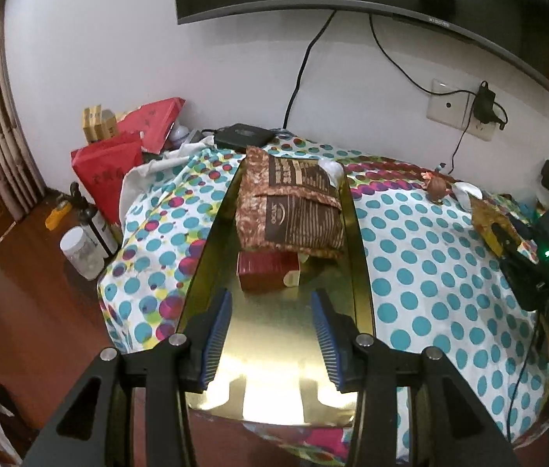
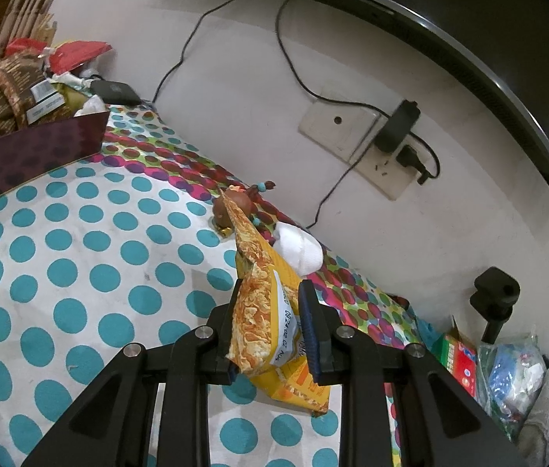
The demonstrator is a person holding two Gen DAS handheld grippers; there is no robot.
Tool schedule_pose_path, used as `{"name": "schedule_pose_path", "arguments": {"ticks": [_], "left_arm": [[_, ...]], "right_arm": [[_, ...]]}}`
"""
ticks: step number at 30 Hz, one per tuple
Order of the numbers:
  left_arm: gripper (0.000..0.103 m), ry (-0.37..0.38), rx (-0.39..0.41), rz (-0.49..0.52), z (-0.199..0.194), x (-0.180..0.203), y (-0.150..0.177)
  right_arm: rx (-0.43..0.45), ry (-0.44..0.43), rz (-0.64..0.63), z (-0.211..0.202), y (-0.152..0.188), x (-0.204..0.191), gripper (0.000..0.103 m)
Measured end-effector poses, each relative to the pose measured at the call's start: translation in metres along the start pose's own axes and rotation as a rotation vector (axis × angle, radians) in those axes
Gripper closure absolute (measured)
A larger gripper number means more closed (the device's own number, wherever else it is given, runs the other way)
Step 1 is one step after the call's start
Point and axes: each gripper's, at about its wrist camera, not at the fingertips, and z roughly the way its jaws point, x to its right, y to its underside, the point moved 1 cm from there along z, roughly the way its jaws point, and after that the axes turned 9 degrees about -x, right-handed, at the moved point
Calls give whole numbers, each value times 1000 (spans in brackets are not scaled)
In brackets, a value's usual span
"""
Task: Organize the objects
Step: 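Carry the yellow snack bag over the gold tray with the right tool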
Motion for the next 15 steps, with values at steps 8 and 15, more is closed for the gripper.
{"name": "schedule_pose_path", "arguments": {"ticks": [8, 15], "left_arm": [[60, -12, 55, -5, -24, -17, 15], [60, 20, 79, -11, -28, -22, 22]], "right_arm": [[3, 28, -93, -8, 4, -20, 80], [41, 33, -95, -42, 8, -19, 83]]}}
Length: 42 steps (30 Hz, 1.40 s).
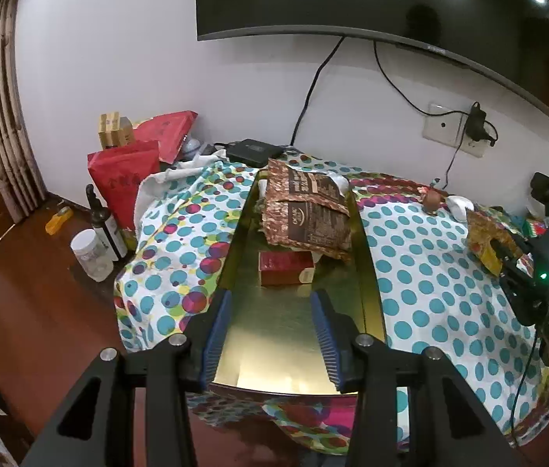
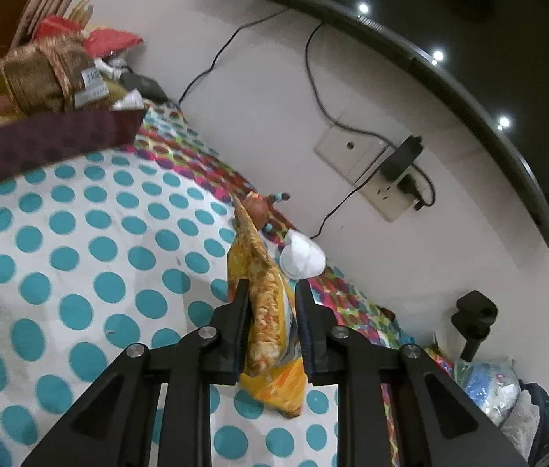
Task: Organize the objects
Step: 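Carry the yellow snack bag over the gold tray with the right tool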
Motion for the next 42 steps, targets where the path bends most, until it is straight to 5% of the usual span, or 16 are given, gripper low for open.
{"name": "schedule_pose_path", "arguments": {"ticks": [12, 21, 23, 24, 25, 27, 33, 42], "left_arm": [[60, 32, 8, -45, 3, -19, 17], [60, 44, 18, -75, 1, -35, 22], [60, 40, 17, -75, 3, -36, 24], [60, 43, 15, -79, 4, -37, 25], [60, 48, 12, -81, 6, -37, 25], [60, 51, 3, -86, 9, -38, 27], [60, 80, -21, -100, 19, -37, 29], [60, 82, -18, -100, 16, -38, 29]], "right_arm": [[53, -185, 197, -53, -39, 30, 92], [34, -287, 295, -54, -61, 37, 92], [38, -348, 344, -54, -51, 43, 68], [41, -385, 365, -57, -46, 44, 26], [40, -401, 387, -60, -41, 45, 2], [85, -407, 413, -78, -27, 39, 2], [72, -377, 154, -113, 0, -19, 2], [164, -83, -351, -120, 16, -136, 1]]}}
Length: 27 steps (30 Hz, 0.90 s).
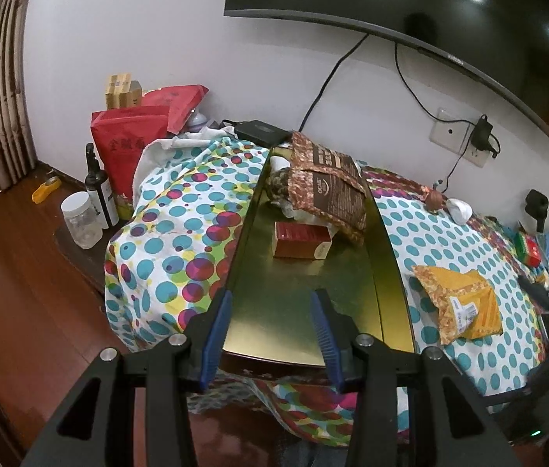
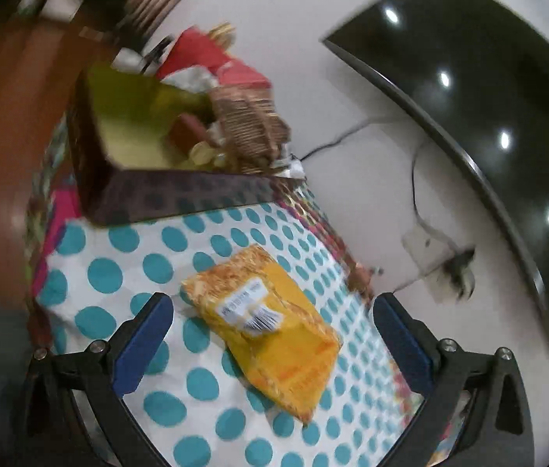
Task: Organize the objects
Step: 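Carry the yellow snack bag over the gold tray with the right tool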
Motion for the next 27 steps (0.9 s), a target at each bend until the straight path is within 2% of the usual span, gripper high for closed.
{"name": "schedule_pose_path", "arguments": {"ticks": [4, 7, 11, 13, 15, 17, 18, 19, 20, 22, 27], "left_arm": [[60, -3, 0, -13, -1, -5, -2], [60, -14, 0, -13, -2, -7, -3], [60, -13, 3, -23, -1, -10, -5], [60, -11, -6, -21, 2, -9, -6], [60, 0, -11, -20, 5, -6, -6], [60, 7, -28, -11, 9, -1, -6], [60, 10, -31, -5, 10, 3, -5], [60, 14, -31, 0, 11, 5, -5], [60, 16, -32, 13, 11, 8, -4], [60, 17, -33, 31, 11, 13, -5], [60, 38, -36, 42, 14, 21, -7]], "right_arm": [[-24, -4, -44, 20, -11, -14, 1], [-49, -79, 25, 31, -15, -5, 2], [-61, -4, 98, 34, -7, 7, 2], [-76, 41, 104, 37, -3, 10, 11], [-84, 49, 114, 41, -2, 14, 12], [-130, 56, 105, 53, -2, 14, 22], [-131, 41, 117, 55, -2, 15, 35], [-142, 28, 122, 59, -2, 17, 60], [-154, 11, 131, 62, -2, 18, 67], [-177, 6, 140, 66, -1, 19, 68], [-149, -29, 226, 59, 3, 38, 73]]}}
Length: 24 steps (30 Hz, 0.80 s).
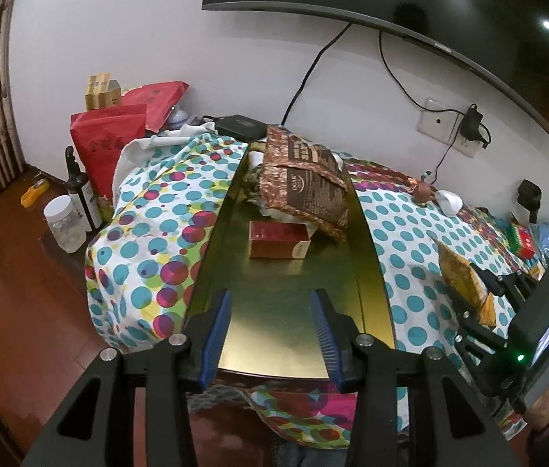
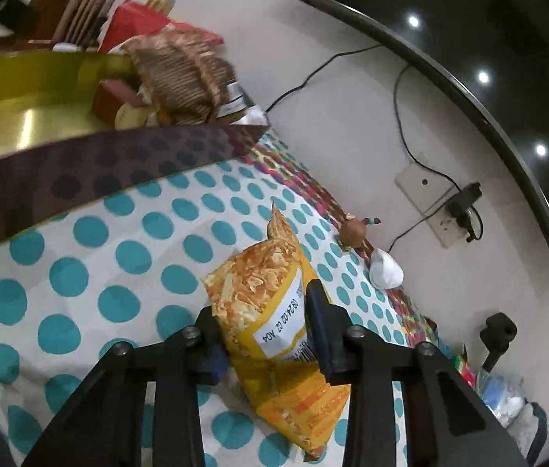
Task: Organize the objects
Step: 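Carry the yellow snack bag over the gold tray with the right tool, then lower the yellow snack bag into the gold tray and open the right tool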
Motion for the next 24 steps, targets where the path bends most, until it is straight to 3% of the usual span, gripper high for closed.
{"name": "schedule_pose_path", "arguments": {"ticks": [7, 13, 16, 19, 22, 24], "left_arm": [[60, 8, 11, 8, -5, 3, -1], [60, -12, 35, -42, -18, -17, 0], [60, -26, 49, -74, -24, -33, 0], [60, -41, 63, -102, -31, -48, 0], [60, -54, 71, -124, -35, -61, 2], [60, -62, 72, -141, -36, -69, 3]], "right_arm": [[50, -67, 66, -20, -19, 17, 75], [132, -232, 196, -45, -66, 35, 75], [169, -356, 256, -58, -90, 41, 75], [207, -545, 325, -69, -115, 43, 74], [195, -781, 408, -65, -138, 39, 74], [145, -888, 434, -55, -149, 30, 74]]}}
